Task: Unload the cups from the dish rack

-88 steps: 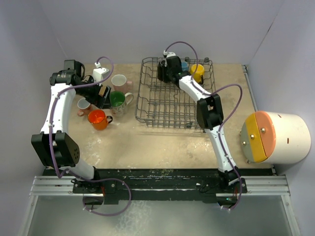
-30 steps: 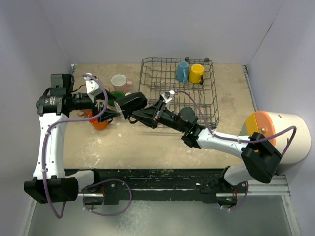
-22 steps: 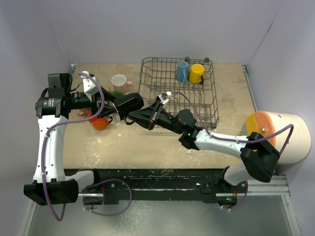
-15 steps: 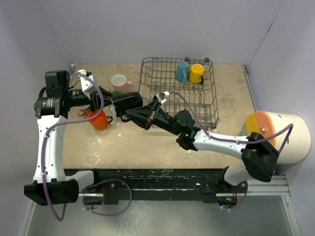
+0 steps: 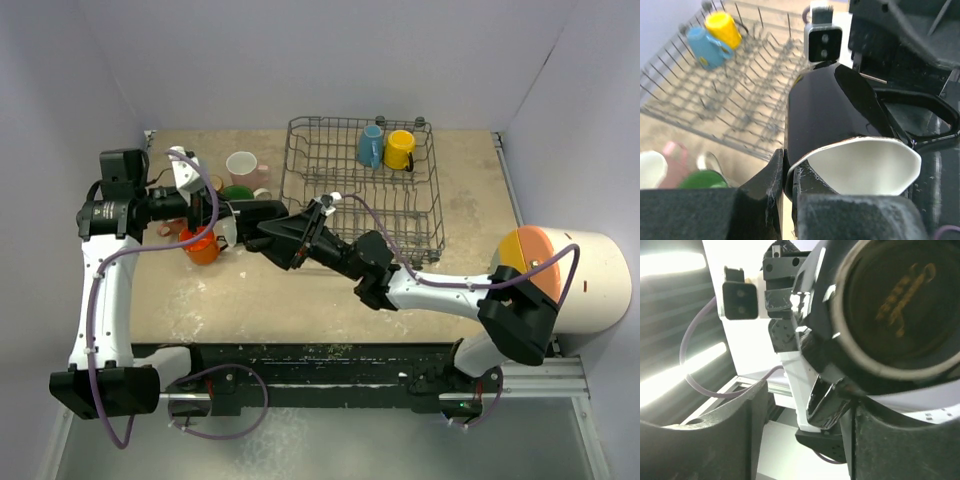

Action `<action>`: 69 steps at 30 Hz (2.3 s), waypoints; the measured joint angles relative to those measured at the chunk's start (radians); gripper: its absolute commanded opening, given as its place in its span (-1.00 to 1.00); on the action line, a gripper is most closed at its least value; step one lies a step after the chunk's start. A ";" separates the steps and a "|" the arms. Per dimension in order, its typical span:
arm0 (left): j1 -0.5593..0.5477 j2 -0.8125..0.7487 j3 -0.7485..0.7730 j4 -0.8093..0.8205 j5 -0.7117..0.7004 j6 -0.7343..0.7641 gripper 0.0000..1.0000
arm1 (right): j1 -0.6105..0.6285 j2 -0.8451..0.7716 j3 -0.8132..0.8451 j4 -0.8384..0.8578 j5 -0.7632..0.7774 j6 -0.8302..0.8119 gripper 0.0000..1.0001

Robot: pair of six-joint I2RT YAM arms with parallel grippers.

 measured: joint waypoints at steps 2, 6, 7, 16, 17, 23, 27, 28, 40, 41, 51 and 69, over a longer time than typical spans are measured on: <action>-0.009 0.002 -0.028 -0.032 -0.048 -0.003 -1.00 | -0.005 -0.019 -0.038 0.005 0.000 -0.011 0.55; -0.014 0.026 -0.075 -0.068 -0.235 0.000 -1.00 | -0.052 -0.086 -0.151 -0.057 -0.004 -0.043 0.77; -0.014 0.036 -0.083 -0.070 -0.280 0.002 -1.00 | -0.071 -0.103 -0.170 -0.083 -0.005 -0.053 0.81; -0.070 0.131 -0.105 -0.111 -0.697 0.002 -1.00 | -0.322 -0.443 -0.237 -0.639 -0.002 -0.286 0.97; -0.095 0.135 -0.108 -0.108 -0.737 0.001 -1.00 | -0.352 -0.482 -0.226 -0.712 0.001 -0.321 0.98; -0.243 0.213 -0.120 -0.102 -0.879 -0.026 -1.00 | -0.474 -0.544 -0.060 -1.081 0.047 -0.534 1.00; -0.290 0.301 -0.120 -0.103 -0.959 -0.038 -1.00 | -0.536 -0.529 0.078 -1.287 0.078 -0.684 1.00; -0.299 0.319 -0.120 -0.102 -0.985 -0.042 -1.00 | -0.554 -0.518 0.114 -1.329 0.084 -0.720 1.00; -0.347 0.460 -0.121 -0.055 -1.101 -0.065 -1.00 | -0.616 -0.179 0.426 -1.567 0.207 -1.042 1.00; -0.347 0.467 -0.114 -0.058 -1.101 -0.068 -1.00 | -0.617 -0.134 0.460 -1.582 0.223 -1.066 1.00; -0.355 0.546 -0.017 -0.067 -1.125 -0.103 -0.10 | -0.620 0.251 0.827 -1.639 0.383 -1.309 1.00; -0.355 0.323 0.169 -0.139 -1.003 -0.129 0.99 | -0.726 0.848 1.410 -1.716 0.411 -1.515 0.76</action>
